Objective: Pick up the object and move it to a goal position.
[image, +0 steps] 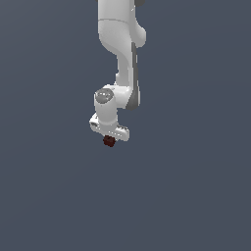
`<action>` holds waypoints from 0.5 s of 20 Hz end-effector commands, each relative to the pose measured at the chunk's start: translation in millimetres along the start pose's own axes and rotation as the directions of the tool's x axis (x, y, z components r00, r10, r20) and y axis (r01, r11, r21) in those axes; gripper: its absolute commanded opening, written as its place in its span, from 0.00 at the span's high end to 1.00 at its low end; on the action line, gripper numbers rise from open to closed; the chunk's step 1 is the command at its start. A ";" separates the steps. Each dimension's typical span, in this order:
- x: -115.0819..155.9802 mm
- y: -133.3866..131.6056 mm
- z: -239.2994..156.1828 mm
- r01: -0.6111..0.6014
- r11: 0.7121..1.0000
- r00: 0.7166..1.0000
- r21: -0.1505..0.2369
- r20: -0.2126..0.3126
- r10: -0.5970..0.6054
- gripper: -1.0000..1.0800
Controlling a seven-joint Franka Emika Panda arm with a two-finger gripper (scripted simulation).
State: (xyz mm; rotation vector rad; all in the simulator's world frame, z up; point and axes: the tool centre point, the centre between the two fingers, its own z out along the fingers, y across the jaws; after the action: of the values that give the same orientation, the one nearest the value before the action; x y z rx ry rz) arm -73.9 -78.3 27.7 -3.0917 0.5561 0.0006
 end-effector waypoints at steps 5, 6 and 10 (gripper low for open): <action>0.4 0.4 0.7 -0.001 1.000 1.000 0.000 0.000 0.001 1.00; 0.1 0.2 -0.1 -0.001 1.000 1.000 0.000 0.000 0.001 1.00; 0.3 -3.1 -4.9 -0.001 1.000 1.000 0.000 0.000 0.001 1.00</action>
State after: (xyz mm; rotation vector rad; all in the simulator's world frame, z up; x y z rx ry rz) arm -74.0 -77.1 29.4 -3.0919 0.5582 0.0038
